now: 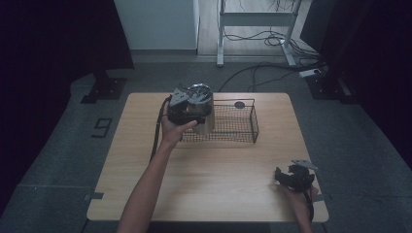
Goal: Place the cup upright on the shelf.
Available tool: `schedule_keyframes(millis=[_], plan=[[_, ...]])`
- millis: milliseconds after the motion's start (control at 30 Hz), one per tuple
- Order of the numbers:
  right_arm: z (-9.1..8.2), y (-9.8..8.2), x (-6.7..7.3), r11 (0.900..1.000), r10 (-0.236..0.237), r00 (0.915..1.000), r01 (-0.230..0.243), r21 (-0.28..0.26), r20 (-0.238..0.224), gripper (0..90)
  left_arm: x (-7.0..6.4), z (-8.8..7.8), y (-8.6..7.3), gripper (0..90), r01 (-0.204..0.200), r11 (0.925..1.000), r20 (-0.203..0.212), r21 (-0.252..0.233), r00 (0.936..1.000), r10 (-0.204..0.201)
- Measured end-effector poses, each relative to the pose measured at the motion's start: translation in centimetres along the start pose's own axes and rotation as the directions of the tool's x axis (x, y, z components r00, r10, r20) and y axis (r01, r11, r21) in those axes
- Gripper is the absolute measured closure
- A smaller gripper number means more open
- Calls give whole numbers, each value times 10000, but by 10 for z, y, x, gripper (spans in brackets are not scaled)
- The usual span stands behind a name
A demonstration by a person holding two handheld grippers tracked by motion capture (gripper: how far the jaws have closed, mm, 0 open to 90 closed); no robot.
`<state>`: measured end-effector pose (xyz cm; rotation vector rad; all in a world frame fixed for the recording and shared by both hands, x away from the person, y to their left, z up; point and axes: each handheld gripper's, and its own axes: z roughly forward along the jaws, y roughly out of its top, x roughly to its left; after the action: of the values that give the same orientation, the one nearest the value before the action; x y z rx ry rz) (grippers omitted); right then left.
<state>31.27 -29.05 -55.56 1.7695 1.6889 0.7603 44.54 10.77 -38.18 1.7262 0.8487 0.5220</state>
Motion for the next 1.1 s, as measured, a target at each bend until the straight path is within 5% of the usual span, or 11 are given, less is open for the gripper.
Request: schedule_keyframes(millis=[600,1100], plan=[[0,0,0,10000,-2,10000,2,6,7,128,17,17,8,42,74,9999,-336,133,9994,-70],[0,0,0,10000,5,10000,-5,5,12,129,28,30,0,42,263,9995,-726,168,9970,-250]])
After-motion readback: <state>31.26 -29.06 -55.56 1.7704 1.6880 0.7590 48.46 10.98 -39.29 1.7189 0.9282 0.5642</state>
